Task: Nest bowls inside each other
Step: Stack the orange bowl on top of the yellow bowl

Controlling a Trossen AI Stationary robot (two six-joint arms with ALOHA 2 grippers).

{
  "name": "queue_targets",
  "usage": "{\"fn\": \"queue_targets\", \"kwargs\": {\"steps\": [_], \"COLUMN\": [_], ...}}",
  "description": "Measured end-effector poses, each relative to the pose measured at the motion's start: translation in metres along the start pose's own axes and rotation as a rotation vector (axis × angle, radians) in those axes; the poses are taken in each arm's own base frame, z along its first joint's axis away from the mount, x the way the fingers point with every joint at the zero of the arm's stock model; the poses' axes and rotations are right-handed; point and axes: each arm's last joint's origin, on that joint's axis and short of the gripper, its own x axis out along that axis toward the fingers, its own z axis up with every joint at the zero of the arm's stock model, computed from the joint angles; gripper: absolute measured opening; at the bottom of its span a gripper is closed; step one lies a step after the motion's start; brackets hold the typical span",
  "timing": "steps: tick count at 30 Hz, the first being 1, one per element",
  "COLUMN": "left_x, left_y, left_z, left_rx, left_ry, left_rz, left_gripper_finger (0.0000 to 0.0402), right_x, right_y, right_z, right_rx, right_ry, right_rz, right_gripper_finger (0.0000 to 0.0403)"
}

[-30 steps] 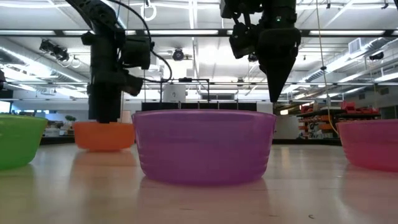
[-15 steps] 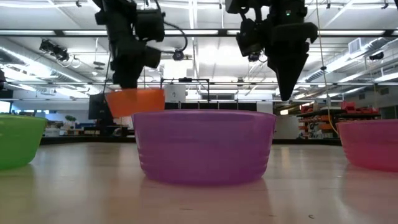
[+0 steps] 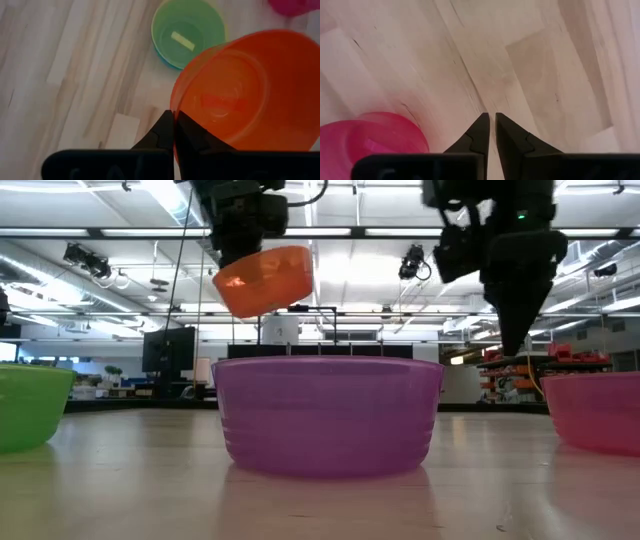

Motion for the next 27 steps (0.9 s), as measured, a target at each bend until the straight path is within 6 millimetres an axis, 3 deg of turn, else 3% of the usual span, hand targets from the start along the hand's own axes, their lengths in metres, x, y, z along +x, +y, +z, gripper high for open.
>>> {"fn": "queue_targets", "kwargs": {"steps": [8,17,27], "left_x": [0.033,0.059,0.096], "left_y": [0.000,0.009,0.026], "left_z": [0.041,0.094,0.116], "left_rx": [0.037,0.066,0.053], "left_ry": [0.107,0.165,0.242], "left_rz": [0.008,0.016,-0.043], "left_gripper_finger": [0.0007,0.0007,0.0007], "right_x": [-0.010,0.002,0.004], "right_y": [-0.025,-0.035,-0.028], "right_z": [-0.031,-0.046,-0.052], "right_rx": [0.117,0.140,0.063], "right_ry": [-0.153,-0.141,-0.169], "right_rz": [0.122,0.104,0.090], "right_gripper_finger": [0.0014,0.0011,0.0010]}}
